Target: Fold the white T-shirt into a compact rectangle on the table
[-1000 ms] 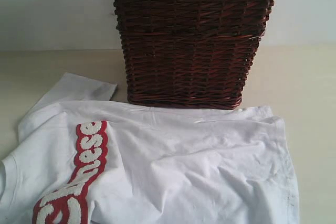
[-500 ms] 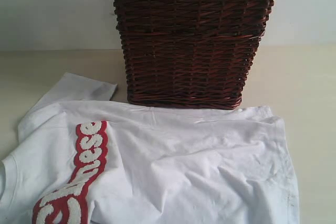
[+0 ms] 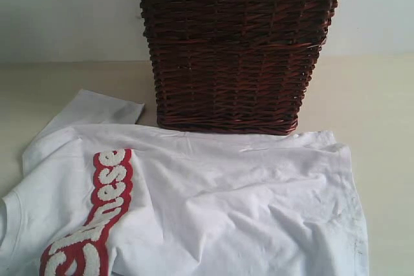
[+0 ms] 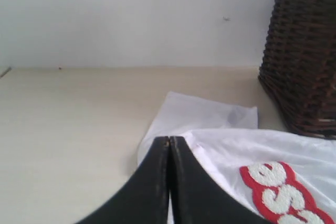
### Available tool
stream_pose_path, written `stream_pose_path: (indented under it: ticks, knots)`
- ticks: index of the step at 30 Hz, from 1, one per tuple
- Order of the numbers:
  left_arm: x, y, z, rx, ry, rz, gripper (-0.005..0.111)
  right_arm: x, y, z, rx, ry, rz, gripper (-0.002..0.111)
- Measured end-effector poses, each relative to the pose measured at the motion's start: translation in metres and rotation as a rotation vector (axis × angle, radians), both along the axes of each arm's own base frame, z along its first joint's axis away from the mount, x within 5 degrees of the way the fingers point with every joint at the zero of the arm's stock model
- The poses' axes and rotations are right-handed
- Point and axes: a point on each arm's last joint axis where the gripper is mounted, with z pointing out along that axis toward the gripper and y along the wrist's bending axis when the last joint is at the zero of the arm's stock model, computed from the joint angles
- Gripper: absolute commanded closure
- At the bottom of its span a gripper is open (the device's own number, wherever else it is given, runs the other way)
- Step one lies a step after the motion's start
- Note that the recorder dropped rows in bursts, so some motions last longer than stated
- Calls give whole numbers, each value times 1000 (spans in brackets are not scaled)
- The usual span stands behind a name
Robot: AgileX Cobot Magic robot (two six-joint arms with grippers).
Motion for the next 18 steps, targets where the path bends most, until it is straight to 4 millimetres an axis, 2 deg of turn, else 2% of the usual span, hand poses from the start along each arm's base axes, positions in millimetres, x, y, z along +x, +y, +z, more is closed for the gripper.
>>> stream_pose_path:
  ticks: [8,11,18]
  knots:
    - [-2,-4,-6,-7,67,-48,107,0,0,0,6,2,0,99]
    - [-2,-4,-6,-7,66,-49,107,0,1,1,92,14,4,99]
    - [-2,-4,-6,-5,66,-50,107,0,2,16,-56,-193,29,99]
